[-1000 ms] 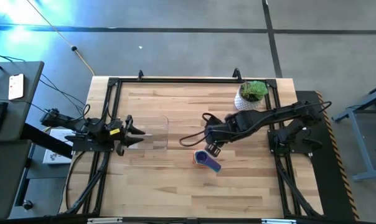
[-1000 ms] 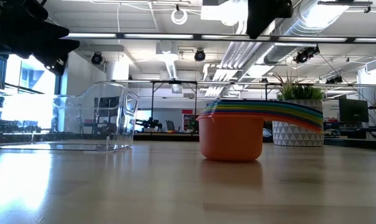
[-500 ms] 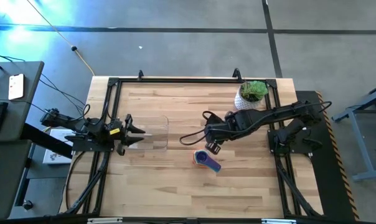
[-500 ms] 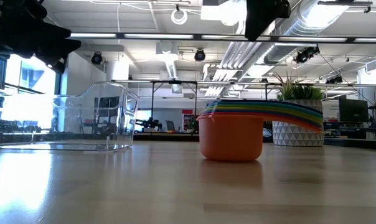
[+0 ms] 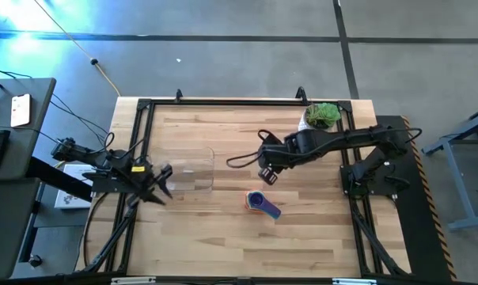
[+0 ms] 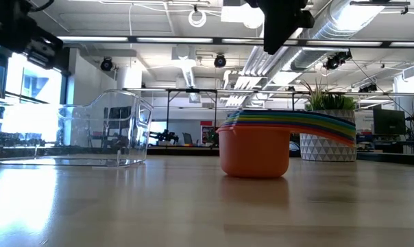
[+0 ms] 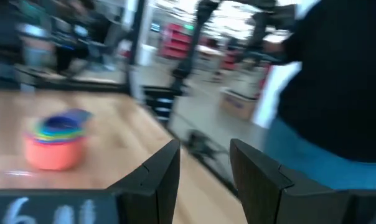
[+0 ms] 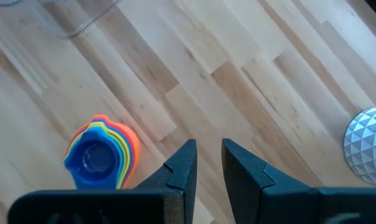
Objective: Nest measuring cups in basket
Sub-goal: Put the measuring cups on the transparent bin
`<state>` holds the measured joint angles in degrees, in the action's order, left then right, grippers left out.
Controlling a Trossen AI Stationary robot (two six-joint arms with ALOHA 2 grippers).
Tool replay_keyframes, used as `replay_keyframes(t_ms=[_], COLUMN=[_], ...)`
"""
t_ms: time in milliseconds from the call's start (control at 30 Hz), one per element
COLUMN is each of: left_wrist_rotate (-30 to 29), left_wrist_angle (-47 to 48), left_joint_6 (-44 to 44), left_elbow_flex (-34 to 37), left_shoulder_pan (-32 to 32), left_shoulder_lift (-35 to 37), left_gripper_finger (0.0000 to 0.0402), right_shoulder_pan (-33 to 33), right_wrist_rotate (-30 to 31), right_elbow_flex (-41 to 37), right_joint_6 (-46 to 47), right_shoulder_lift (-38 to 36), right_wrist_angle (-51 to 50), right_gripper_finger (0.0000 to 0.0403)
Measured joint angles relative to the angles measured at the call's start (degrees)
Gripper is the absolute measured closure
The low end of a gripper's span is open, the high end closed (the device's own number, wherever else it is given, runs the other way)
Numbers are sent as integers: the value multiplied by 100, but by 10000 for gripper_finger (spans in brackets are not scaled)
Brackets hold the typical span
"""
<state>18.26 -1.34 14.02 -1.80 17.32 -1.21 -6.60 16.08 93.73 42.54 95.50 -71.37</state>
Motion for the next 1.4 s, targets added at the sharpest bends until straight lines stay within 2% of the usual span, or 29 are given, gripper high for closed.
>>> replay_keyframes(t_ms=[233,333,500,633,800,1200,1400], left_wrist_rotate=[1652,2019,2039,2044,2157,2321,2321], left_wrist_angle=[-257,-548,-800,-718,-540,-242,-280], left_joint_6=[123,274,431,318,36,62,226], left_elbow_flex=[0,-2,-2,26,107,107,109], left_shoulder_pan=[15,95,418,788,1310,2252,2498], left_shoulder_lift=[0,0,0,0,0,-2,0], left_gripper_finger=[271,271,271,271,271,271,271], right_shoulder_pan=[208,250,300,301,298,298,298], right_wrist_rotate=[0,0,-65,-305,-347,-437,-853], right_elbow_flex=[-2,-2,-2,-2,-2,-4,-4], right_joint_6=[-109,-165,-159,-163,-150,-95,-244], right_shoulder_lift=[0,0,0,0,0,0,0], right_wrist_angle=[1,0,2,2,2,9,317], right_gripper_finger=[336,336,336,336,336,336,324])
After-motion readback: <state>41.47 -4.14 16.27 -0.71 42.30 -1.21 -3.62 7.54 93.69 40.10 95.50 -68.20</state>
